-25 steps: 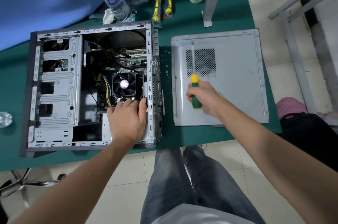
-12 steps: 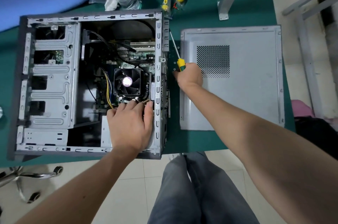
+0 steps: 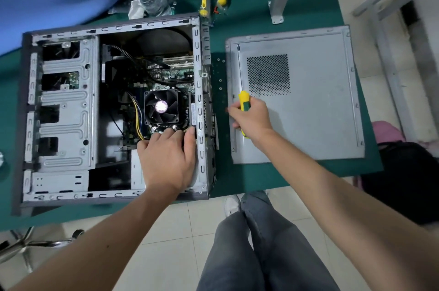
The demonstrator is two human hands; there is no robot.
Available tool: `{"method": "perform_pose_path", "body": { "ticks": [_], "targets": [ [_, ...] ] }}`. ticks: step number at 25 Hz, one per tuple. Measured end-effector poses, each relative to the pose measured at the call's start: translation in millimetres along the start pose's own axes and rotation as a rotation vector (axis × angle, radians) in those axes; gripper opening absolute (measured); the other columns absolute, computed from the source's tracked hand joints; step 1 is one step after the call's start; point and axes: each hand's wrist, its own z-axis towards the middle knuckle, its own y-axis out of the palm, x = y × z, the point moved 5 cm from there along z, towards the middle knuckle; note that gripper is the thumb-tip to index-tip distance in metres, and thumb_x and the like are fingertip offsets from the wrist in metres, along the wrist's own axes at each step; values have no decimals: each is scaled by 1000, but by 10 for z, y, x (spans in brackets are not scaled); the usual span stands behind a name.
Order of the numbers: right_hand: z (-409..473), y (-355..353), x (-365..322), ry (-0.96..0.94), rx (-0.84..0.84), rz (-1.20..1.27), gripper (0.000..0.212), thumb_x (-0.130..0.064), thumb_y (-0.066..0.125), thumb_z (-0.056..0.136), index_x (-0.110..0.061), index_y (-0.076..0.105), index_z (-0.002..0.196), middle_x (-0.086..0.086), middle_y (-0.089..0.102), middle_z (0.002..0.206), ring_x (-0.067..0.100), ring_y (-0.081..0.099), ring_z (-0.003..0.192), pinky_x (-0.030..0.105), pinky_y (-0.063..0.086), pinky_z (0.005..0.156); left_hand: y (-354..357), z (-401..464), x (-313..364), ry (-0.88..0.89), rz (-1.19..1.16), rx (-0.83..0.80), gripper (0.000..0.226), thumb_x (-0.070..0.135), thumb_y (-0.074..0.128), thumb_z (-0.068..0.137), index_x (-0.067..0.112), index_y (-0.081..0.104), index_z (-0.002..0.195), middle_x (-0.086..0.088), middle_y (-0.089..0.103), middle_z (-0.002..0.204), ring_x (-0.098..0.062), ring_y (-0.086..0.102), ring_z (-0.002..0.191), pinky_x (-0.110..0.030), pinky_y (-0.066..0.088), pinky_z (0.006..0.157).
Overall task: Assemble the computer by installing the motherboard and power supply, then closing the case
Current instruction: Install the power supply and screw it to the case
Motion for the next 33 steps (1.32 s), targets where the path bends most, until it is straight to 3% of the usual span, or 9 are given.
{"method": "perform_pose_path", "body": {
  "ticks": [5, 9, 13, 15, 17, 23, 27, 30, 33],
  "targets": [
    [-631, -300, 389, 68, -40, 163, 13, -17, 76, 83, -10, 66, 86, -7, 66, 65, 11, 54, 44, 22, 48, 48, -11, 23, -2, 22, -72, 42, 51, 52, 14, 102, 26, 42, 68, 6, 49, 72, -21, 44, 74, -42, 29, 79],
    [-1048, -414, 577, 88, -84, 224, 12, -23, 74, 85, -14, 66, 83, -5, 70, 69, 10, 53, 47, 21, 48, 49, -50, 3, -23, 1, -257, 108, 37, 48, 34, 102, 18, 51, 91, 2, 55, 88, -23, 49, 83, -44, 34, 86],
    [-1296, -456, 619, 40, -184, 223, 21, -36, 68, 88, -17, 66, 78, 0, 62, 66, 12, 53, 52, 28, 49, 58, -269, -215, 116, 327, -396, 187, 26, 27, 61, 95, 10, 54, 114, -6, 48, 113, -24, 47, 107, -36, 40, 94],
    [-1409, -464, 631, 13, -258, 290, 27, -42, 66, 89, -19, 66, 76, 2, 58, 67, 13, 51, 53, 33, 49, 60, -308, -395, 353, 555, -397, 57, 29, 25, 65, 93, 14, 56, 119, 0, 48, 116, -15, 50, 106, -31, 45, 93],
    [-1518, -446, 618, -12, -324, 360, 28, -42, 65, 90, -21, 65, 72, 0, 56, 66, 12, 50, 53, 29, 48, 57, -304, -549, 580, 640, -430, -108, 27, 25, 68, 92, 16, 62, 117, 5, 56, 107, -7, 58, 91, -29, 51, 84],
    [-1749, -521, 608, 10, -350, 490, 32, -44, 66, 80, -13, 61, 84, -6, 58, 63, 7, 48, 50, 23, 47, 51, -269, -816, 897, 640, -608, -258, 13, 19, 75, 87, 15, 77, 100, 9, 67, 85, -5, 61, 77, -24, 52, 73],
    [-1845, -582, 642, 39, -362, 567, 37, -48, 66, 80, -13, 61, 89, -4, 58, 66, 7, 47, 50, 23, 47, 51, -275, -920, 988, 627, -653, -264, 11, 18, 73, 88, 13, 77, 97, 4, 69, 85, -13, 64, 78, -25, 52, 72],
    [-1807, -725, 642, -51, -249, 375, 40, -57, 68, 84, -20, 58, 72, -2, 56, 59, 12, 47, 47, 27, 45, 48, -240, -880, 943, 513, -756, -301, 5, 18, 73, 89, 18, 73, 94, 4, 72, 85, -16, 68, 77, -23, 55, 71],
    [-1784, -1046, 691, -279, 68, -195, 47, -54, 65, 84, -21, 42, 59, -8, 41, 50, 12, 39, 47, 28, 38, 49, -177, -812, 843, 381, -864, -311, 6, 15, 74, 88, 15, 72, 94, -1, 73, 85, -17, 69, 76, -24, 56, 70]
  ]
}}
